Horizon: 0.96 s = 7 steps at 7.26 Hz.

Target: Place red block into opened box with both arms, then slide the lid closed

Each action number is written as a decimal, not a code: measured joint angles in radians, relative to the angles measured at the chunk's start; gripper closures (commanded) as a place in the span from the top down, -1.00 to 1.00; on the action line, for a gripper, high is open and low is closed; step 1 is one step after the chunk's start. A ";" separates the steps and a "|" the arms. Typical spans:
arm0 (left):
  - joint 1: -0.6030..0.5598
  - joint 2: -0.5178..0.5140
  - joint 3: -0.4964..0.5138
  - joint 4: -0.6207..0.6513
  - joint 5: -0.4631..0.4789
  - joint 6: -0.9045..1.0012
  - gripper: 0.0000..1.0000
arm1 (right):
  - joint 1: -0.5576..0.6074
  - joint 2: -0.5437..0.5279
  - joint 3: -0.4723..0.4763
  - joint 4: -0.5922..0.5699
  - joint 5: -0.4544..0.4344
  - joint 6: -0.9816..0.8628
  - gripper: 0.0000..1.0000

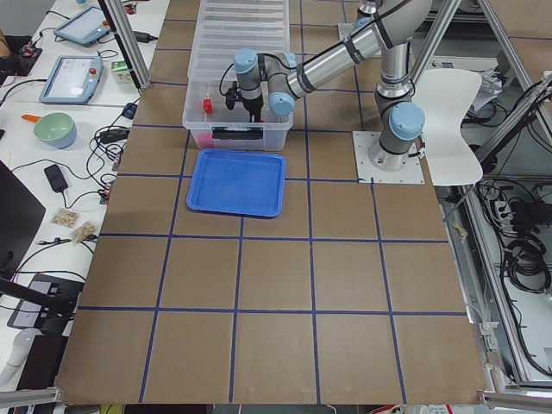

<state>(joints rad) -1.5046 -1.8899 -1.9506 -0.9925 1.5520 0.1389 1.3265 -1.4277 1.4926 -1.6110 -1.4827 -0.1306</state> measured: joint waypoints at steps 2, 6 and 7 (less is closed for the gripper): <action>0.002 -0.012 -0.004 0.003 -0.001 -0.001 0.72 | 0.007 0.028 -0.049 -0.015 -0.008 0.005 1.00; 0.001 0.014 0.005 0.001 0.002 -0.006 1.00 | 0.012 0.036 -0.080 0.021 -0.058 0.006 1.00; 0.000 0.036 0.008 -0.008 0.003 -0.008 1.00 | 0.011 0.039 -0.079 0.020 -0.063 0.006 1.00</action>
<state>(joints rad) -1.5045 -1.8536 -1.9430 -1.0009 1.5550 0.1311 1.3379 -1.3886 1.4136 -1.5911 -1.5455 -0.1247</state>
